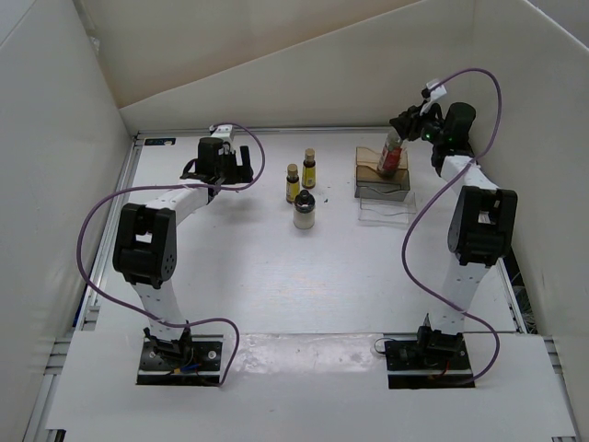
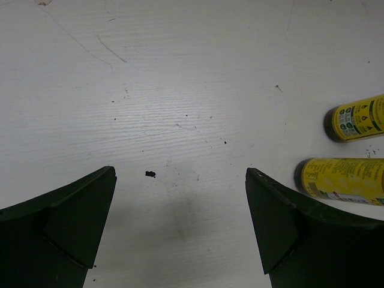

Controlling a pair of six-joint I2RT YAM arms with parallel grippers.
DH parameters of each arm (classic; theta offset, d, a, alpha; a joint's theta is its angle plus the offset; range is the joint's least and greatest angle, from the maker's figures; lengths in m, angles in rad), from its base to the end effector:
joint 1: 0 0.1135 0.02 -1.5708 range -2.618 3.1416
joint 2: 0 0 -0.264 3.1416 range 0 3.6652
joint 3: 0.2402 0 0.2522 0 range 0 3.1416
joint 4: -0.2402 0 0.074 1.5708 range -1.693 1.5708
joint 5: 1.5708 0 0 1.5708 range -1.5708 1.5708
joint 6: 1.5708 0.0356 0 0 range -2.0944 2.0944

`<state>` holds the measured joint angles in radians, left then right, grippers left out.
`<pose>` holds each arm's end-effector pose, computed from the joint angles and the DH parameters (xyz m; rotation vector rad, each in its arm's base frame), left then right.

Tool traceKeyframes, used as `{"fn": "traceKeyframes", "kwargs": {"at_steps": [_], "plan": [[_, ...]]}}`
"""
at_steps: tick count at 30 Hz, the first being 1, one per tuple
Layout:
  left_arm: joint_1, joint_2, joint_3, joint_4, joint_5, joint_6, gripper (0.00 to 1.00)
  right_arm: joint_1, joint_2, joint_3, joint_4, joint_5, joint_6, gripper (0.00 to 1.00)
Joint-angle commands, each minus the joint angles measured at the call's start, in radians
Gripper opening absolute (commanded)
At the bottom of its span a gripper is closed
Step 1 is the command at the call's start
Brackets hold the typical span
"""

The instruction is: Organize the condiment bottles

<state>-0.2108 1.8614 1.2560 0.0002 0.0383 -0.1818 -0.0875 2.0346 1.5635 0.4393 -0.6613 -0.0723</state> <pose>0.4117 -0.0895 0.2140 0.0537 2.1871 -0.2648 0.4857 -0.0207 0.2886 -0.4966 1.5322 0.4048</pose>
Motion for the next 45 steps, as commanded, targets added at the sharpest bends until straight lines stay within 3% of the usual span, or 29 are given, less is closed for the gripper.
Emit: {"fn": "traceKeyframes", "kwargs": {"at_steps": [1, 10, 11, 12, 15, 19, 27, 38, 45], "plan": [[-0.001, -0.013, 0.02, 0.012, 0.012, -0.004, 1.0, 0.009, -0.059, -0.008, 0.053, -0.024, -0.029, 0.0], [-0.004, -0.01, 0.014, 0.017, 0.012, -0.004, 1.0, 0.026, -0.071, -0.069, 0.061, -0.001, -0.052, 0.0], [-0.002, -0.01, 0.017, 0.017, 0.014, -0.005, 1.0, 0.029, -0.073, -0.083, 0.067, 0.015, -0.053, 0.04], [-0.004, -0.008, 0.014, 0.018, 0.014, -0.004, 1.0, 0.031, -0.076, -0.098, 0.071, 0.022, -0.057, 0.23], [-0.002, -0.008, 0.013, 0.018, 0.014, -0.005, 1.0, 0.035, -0.091, -0.12, 0.093, 0.051, -0.054, 0.48], [-0.004, -0.013, 0.005, 0.018, 0.014, -0.004, 1.0, 0.038, -0.1, -0.123, 0.104, 0.068, -0.043, 0.61], [-0.002, -0.034, -0.012, 0.02, 0.012, -0.007, 1.0, 0.046, -0.132, -0.128, 0.102, 0.109, -0.047, 0.68], [-0.002, -0.105, -0.056, 0.034, 0.017, -0.008, 1.0, 0.061, -0.322, -0.184, 0.081, 0.17, -0.069, 0.74], [-0.002, -0.185, -0.127, 0.058, 0.015, -0.015, 1.0, 0.152, -0.454, -0.26, 0.072, 0.154, -0.081, 0.74]]}}
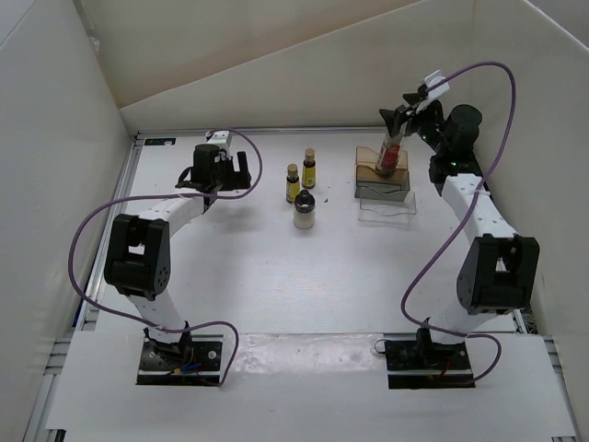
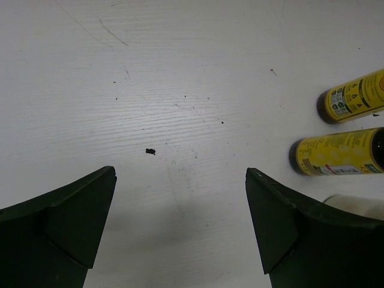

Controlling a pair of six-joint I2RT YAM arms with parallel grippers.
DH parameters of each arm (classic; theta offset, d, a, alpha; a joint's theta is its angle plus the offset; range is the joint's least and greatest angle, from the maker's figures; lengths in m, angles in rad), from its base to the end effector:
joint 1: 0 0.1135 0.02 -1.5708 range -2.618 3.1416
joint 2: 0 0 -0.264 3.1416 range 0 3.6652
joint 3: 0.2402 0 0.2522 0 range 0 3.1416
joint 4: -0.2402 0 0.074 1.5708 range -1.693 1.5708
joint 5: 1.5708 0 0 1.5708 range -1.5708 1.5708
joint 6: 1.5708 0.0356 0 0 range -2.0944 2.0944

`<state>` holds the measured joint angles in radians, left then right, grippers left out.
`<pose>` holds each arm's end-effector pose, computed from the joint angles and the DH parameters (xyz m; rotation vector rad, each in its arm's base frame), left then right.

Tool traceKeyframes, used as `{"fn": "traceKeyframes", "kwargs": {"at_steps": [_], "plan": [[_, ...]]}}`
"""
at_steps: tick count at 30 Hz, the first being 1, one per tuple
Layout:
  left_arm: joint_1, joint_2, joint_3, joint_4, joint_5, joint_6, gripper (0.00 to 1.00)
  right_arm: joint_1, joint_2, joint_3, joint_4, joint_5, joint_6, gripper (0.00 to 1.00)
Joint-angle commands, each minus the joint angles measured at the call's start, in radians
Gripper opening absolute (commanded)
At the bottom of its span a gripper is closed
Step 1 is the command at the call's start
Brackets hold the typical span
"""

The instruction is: Organize the condiment bottles

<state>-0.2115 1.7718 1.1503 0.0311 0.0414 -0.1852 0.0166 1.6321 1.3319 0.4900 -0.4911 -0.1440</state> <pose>0.3886 -0.0850 0.2173 0.0526 2.1727 -0.2726 0.3911 0.0233 0.3818 -0.5153 1.3099 0.2331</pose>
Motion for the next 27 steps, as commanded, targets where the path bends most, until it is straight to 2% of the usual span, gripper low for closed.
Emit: {"fn": "traceKeyframes", "kwargs": {"at_steps": [1, 7, 12, 17, 27], "plan": [[-0.002, -0.098, -0.024, 0.033, 0.012, -0.011, 1.0, 0.055, -0.083, -0.068, 0.024, -0.053, 0.01, 0.74], [0.006, -0.141, -0.069, 0.038, 0.009, -0.014, 1.0, 0.224, -0.161, -0.255, 0.082, -0.061, 0.057, 0.74], [0.009, -0.16, -0.081, 0.032, 0.006, -0.013, 1.0, 0.322, -0.103, -0.306, 0.081, -0.01, 0.017, 0.74], [0.014, -0.164, -0.083, 0.024, 0.005, -0.005, 1.0, 0.355, 0.032, -0.238, 0.093, 0.003, 0.024, 0.74], [0.035, -0.124, -0.047, 0.013, 0.009, -0.005, 1.0, 0.342, 0.29, 0.016, 0.05, -0.018, 0.044, 0.74]]}}
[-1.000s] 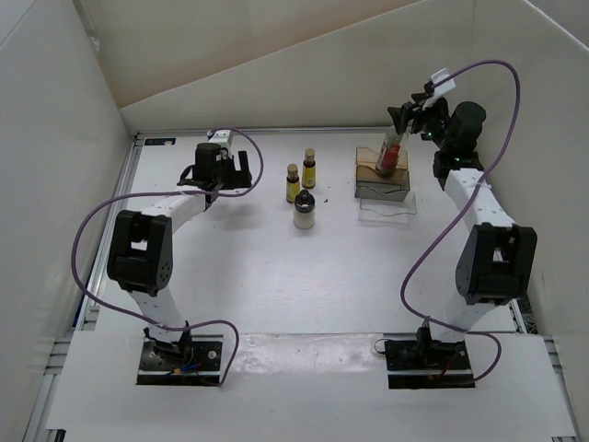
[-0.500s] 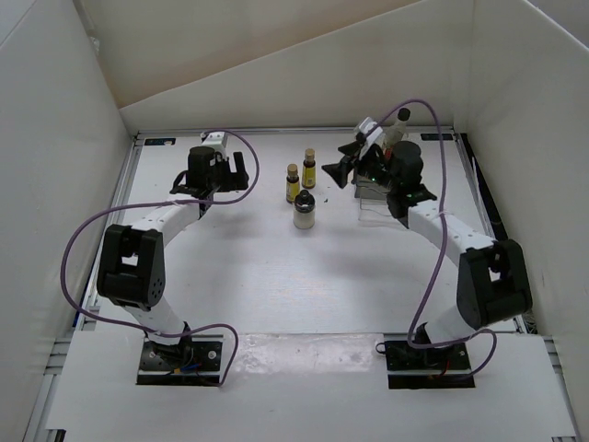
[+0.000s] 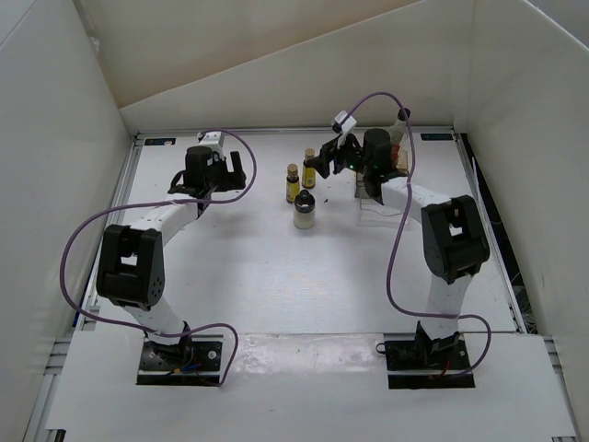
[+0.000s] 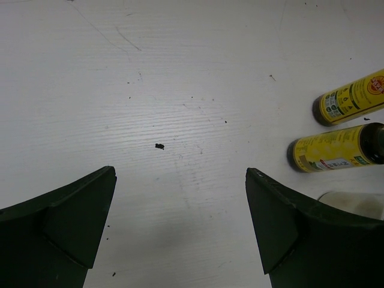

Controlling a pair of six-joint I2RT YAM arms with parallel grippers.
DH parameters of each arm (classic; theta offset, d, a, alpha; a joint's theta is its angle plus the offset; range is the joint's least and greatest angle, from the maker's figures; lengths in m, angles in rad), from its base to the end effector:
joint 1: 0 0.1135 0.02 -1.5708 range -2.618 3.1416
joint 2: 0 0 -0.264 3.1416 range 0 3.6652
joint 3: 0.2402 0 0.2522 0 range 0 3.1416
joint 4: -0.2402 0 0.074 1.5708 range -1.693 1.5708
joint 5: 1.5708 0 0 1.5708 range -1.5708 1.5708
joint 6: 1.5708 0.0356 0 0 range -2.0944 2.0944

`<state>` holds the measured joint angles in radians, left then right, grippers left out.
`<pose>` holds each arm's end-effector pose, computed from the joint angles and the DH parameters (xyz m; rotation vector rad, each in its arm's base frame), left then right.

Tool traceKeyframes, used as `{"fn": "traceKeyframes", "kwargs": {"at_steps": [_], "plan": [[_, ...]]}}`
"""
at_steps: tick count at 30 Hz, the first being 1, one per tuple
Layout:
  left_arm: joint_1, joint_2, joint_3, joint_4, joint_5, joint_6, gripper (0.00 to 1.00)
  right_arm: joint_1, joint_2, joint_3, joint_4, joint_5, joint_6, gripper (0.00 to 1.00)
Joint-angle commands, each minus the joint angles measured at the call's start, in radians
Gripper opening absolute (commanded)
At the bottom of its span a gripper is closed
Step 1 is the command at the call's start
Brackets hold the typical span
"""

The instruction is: Organize the condiment bottles

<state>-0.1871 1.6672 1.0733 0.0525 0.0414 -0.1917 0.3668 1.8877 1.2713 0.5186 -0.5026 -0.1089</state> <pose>0.3691 -0.0714 0.2325 0.0200 2.1232 -0.2692 0.4060 0.1744 0.2614 -0.7615 1.5121 0.6121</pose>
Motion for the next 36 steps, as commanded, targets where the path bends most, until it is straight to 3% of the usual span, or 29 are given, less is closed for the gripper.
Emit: {"fn": "traceKeyframes", "kwargs": {"at_steps": [1, 28, 36], "plan": [[0.014, -0.015, 0.04, -0.009, 0.012, 0.001, 1.0, -0.012, 0.046, 0.12, 0.021, -0.011, 0.02, 0.74], [0.023, 0.06, 0.097, -0.02, 0.015, 0.005, 1.0, 0.0, 0.286, 0.29, -0.017, -0.047, 0.077, 0.74], [0.029, 0.072, 0.103, -0.017, 0.02, -0.002, 1.0, 0.012, 0.333, 0.355, -0.046, -0.056, 0.078, 0.7]]}}
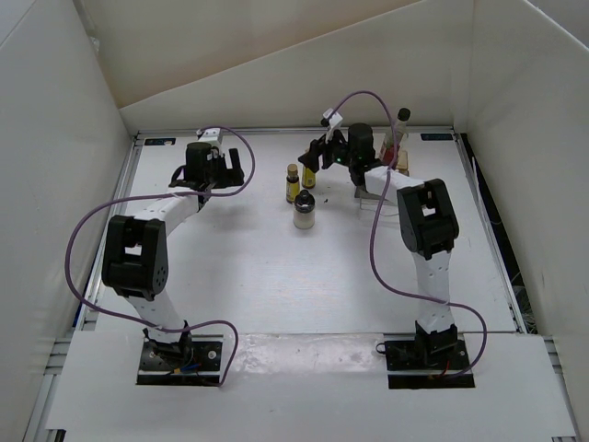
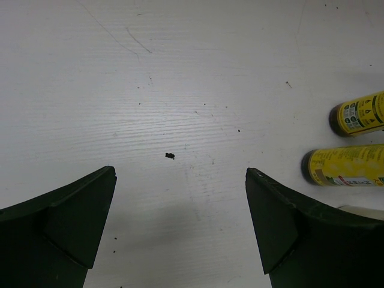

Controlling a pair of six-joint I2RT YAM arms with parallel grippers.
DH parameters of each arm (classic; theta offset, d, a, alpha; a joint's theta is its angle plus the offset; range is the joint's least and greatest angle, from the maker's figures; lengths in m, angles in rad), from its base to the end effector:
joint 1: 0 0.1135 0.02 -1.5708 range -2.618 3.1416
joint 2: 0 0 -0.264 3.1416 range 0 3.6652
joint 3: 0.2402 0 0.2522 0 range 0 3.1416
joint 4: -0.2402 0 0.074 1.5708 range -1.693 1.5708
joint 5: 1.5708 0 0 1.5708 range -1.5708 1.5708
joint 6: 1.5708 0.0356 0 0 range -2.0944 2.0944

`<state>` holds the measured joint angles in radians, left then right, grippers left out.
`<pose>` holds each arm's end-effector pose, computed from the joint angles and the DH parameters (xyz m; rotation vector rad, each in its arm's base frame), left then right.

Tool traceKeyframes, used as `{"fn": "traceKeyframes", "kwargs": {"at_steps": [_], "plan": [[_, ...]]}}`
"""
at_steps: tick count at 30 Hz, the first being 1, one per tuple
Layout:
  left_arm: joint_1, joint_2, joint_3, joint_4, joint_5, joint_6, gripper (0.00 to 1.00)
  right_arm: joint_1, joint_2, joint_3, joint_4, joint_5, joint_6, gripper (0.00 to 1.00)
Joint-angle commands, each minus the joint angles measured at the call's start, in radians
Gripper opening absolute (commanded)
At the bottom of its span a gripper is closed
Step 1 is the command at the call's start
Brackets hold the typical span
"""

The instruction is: Organize the condiment bottles

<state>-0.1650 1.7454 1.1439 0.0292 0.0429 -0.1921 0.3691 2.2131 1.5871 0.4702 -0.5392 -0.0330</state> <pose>0.3883 -0.0662 0.2250 -0.0040 2.1533 -0.2540 0.4738 0.2029 0.2138 -0.7373 1.5945 0.7103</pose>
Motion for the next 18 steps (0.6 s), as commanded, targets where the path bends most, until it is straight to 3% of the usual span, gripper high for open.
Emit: {"fn": "traceKeyframes", "kwargs": {"at_steps": [1, 9, 18], "plan": [[0.01, -0.004, 0.033, 0.005, 0.02, 0.0, 1.0, 0.013, 0.011, 0.039, 0.002, -0.018, 0.001, 0.7], [0.018, -0.004, 0.022, 0.012, 0.023, -0.006, 1.0, 0.028, 0.007, 0.014, 0.002, -0.019, -0.002, 0.6], [0.019, -0.014, 0.004, 0.018, 0.029, -0.01, 1.0, 0.034, -0.026, -0.019, 0.007, -0.01, -0.008, 0.4]]}}
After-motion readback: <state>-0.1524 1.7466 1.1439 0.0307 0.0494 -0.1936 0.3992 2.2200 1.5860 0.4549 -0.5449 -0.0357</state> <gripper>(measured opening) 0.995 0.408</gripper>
